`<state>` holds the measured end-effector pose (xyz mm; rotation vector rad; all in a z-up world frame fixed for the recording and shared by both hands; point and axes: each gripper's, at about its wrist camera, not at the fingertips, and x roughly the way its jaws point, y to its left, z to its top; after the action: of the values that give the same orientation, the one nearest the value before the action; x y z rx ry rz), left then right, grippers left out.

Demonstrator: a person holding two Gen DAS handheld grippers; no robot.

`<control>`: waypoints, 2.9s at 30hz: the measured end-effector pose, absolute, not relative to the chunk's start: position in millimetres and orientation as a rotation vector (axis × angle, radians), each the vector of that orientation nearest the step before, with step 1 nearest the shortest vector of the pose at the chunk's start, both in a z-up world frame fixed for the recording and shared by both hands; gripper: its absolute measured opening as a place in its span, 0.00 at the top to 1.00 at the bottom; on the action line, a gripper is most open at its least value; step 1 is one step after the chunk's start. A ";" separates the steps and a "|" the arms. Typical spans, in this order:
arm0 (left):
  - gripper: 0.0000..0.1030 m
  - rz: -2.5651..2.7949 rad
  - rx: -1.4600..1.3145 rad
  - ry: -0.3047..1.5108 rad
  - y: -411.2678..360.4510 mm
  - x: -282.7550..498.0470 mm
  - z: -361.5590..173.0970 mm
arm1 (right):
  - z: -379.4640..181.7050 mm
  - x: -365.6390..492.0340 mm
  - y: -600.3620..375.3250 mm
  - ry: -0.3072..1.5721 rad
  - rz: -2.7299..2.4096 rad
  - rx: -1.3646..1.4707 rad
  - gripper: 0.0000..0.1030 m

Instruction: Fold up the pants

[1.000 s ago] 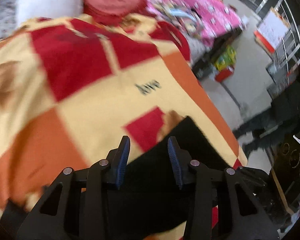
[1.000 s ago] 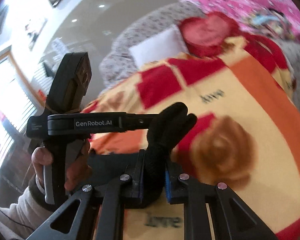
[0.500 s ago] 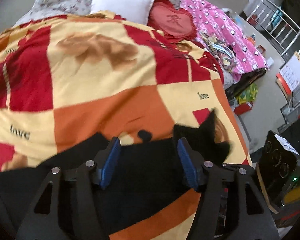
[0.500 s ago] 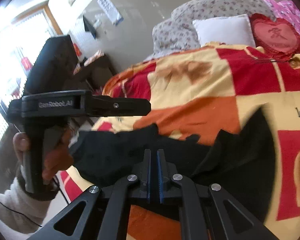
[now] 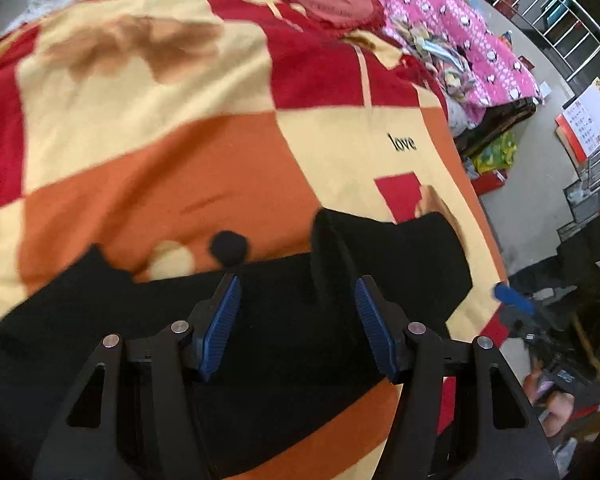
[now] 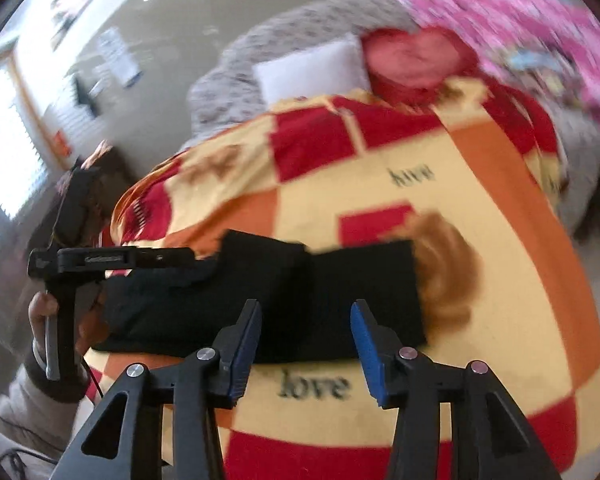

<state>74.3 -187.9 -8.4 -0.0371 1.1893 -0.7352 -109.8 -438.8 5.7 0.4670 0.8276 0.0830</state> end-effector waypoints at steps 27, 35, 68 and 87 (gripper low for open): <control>0.42 -0.727 -0.087 1.240 -184.5 83.1 -15.6 | -37.6 -109.1 -445.1 0.923 0.056 0.598 0.56; 0.40 -0.727 -0.111 1.245 -185.4 83.6 -14.8 | -51.3 -77.2 -457.8 0.771 0.105 0.749 0.87; 0.64 -0.774 -0.175 1.273 -212.0 89.3 -16.8 | -16.7 -60.9 -331.1 0.793 0.447 0.326 0.65; 0.88 -0.584 -0.191 1.110 -96.1 65.9 20.5 | 11.6 -35.4 -305.5 0.800 0.452 0.267 0.71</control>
<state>65.9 -96.1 20.5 -0.1914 1.1104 -0.5840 -35.4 -305.5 11.6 0.2671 0.8000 0.4521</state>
